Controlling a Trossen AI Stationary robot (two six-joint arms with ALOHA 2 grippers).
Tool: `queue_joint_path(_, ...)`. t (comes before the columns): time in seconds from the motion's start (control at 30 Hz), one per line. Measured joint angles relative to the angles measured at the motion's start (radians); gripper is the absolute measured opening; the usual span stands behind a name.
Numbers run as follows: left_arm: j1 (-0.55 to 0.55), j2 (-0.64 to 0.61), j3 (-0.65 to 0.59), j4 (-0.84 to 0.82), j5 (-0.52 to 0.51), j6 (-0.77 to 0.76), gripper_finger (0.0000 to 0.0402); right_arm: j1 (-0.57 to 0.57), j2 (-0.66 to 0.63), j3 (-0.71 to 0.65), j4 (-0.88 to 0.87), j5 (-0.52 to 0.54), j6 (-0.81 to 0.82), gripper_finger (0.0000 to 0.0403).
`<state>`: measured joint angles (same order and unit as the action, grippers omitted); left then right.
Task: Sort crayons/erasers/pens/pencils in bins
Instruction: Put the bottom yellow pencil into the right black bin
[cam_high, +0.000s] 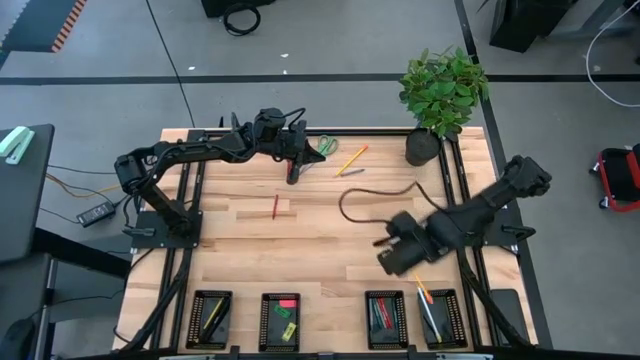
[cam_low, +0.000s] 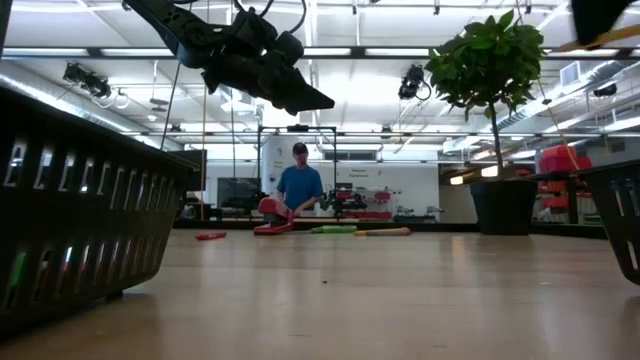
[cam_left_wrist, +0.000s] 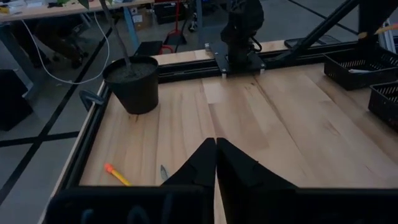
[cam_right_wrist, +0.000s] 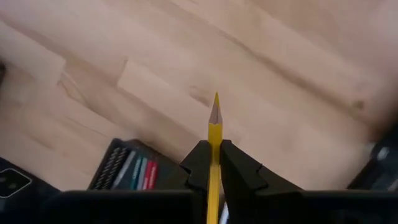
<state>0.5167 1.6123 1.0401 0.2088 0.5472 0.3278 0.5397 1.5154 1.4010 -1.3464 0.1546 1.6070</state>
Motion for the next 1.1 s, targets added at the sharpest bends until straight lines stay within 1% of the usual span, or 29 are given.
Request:
queue_joint_path(0.1,0.000,0.000,0.000,-0.007,0.000,0.000,0.0014,0.096,0.000,-0.010,0.000,0.063,0.173,0.0037)
queue_joint_path(0.2,0.000,0.000,0.000,0.002,-0.001,0.011,0.0013,0.168,0.000,-0.028,0.003,0.109,0.306,0.0037)
queue_joint_path(0.37,0.000,0.000,0.000,0.086,-0.004,0.007,0.0020,0.247,0.000,-0.123,0.030,0.132,0.427,0.0037)
queue_joint_path(0.5,0.000,0.000,0.000,0.187,-0.004,-0.051,0.0022,0.265,0.001,-0.213,0.162,0.126,0.438,0.0037)
queue_joint_path(0.6,0.000,0.000,0.000,0.250,-0.004,-0.094,0.0019,0.268,0.001,-0.245,0.219,0.128,0.443,0.0037)
queue_joint_path(0.83,0.000,0.000,0.000,0.312,-0.004,-0.107,0.0012,0.269,0.001,-0.246,0.220,0.149,0.447,0.0037)
queue_joint_path(1.1,0.000,0.000,0.000,0.299,-0.004,-0.106,0.0032,0.275,0.002,-0.246,0.219,0.168,0.447,0.0037)
